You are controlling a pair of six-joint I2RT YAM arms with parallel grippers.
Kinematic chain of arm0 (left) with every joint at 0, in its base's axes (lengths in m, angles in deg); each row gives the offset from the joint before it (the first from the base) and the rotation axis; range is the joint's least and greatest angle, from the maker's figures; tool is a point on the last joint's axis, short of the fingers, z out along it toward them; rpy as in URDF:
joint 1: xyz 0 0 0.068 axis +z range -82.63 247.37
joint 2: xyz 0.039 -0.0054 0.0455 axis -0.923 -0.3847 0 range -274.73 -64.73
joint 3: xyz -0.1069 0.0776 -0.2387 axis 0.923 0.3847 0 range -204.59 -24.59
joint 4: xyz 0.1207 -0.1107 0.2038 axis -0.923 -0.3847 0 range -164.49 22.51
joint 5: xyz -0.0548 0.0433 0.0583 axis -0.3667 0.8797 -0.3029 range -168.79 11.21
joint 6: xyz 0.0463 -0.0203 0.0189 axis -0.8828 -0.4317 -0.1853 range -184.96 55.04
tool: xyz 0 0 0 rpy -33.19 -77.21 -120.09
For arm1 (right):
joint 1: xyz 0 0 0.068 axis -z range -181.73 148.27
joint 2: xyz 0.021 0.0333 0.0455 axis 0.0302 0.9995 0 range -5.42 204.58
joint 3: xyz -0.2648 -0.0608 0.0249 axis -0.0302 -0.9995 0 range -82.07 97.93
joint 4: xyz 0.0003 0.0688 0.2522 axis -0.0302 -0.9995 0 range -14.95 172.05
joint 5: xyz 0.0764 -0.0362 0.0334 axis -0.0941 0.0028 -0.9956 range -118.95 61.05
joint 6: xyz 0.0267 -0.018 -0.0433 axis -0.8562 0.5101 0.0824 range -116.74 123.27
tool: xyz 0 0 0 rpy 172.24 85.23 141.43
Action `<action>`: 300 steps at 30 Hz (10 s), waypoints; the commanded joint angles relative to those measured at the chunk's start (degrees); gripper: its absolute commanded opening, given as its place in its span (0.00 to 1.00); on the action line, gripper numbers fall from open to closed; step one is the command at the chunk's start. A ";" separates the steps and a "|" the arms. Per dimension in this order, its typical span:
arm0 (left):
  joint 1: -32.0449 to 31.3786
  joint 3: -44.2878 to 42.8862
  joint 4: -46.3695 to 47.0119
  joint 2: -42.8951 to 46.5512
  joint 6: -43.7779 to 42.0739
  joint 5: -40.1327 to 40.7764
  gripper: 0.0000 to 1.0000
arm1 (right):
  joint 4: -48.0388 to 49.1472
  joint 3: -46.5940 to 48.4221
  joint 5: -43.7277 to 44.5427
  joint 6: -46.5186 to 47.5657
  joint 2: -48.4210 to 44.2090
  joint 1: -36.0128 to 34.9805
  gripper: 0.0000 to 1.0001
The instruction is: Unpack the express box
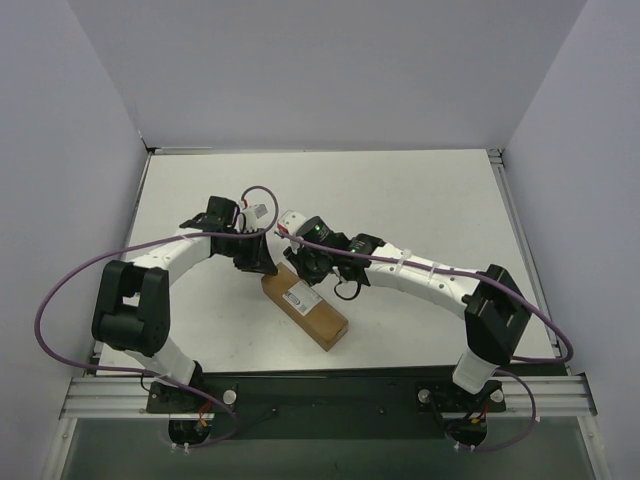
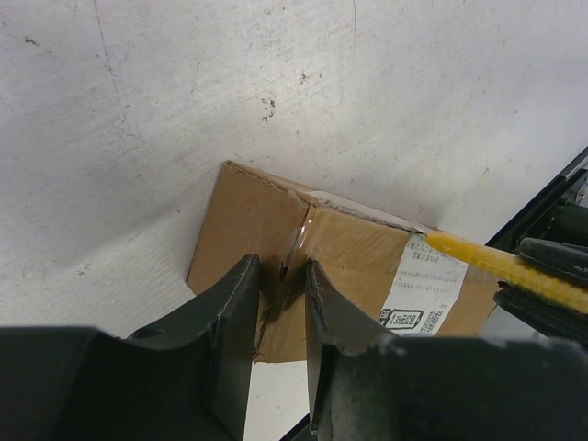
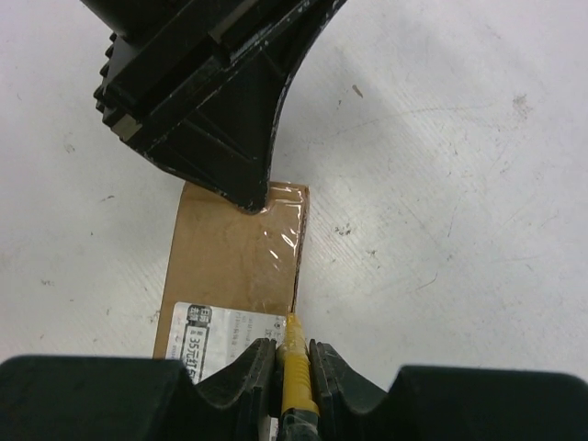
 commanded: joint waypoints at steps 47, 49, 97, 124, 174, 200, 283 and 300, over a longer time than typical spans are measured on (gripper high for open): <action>-0.72 2.41 3.22 -8.00 -1.20 -12.21 0.00 | -11.40 -1.56 -8.95 10.62 -6.53 7.04 0.00; -0.72 2.50 3.14 -8.00 -1.47 -11.95 0.00 | -11.92 -2.44 -8.25 10.45 -7.41 7.04 0.00; -0.01 3.90 3.22 -6.25 -0.94 -7.99 0.00 | -19.66 -8.07 -2.01 5.96 -12.78 3.52 0.00; -13.10 9.36 31.46 2.40 13.21 -24.35 0.00 | -15.18 2.13 -4.82 13.96 -3.81 3.08 0.00; -11.09 9.80 22.91 -6.24 10.31 -4.91 0.00 | -24.32 -8.15 8.02 -8.81 -12.69 -0.96 0.00; -10.91 9.88 21.86 -6.59 8.73 -3.07 0.00 | -31.17 -14.39 3.88 -3.00 -21.56 -0.35 0.00; -12.93 -7.77 -47.82 2.13 -60.87 -13.62 0.00 | 0.64 -3.58 -10.70 18.71 -4.43 24.09 0.00; -15.74 -11.65 -49.67 -5.88 -67.98 -11.07 0.00 | 0.38 -15.27 -11.50 15.98 -13.38 19.17 0.00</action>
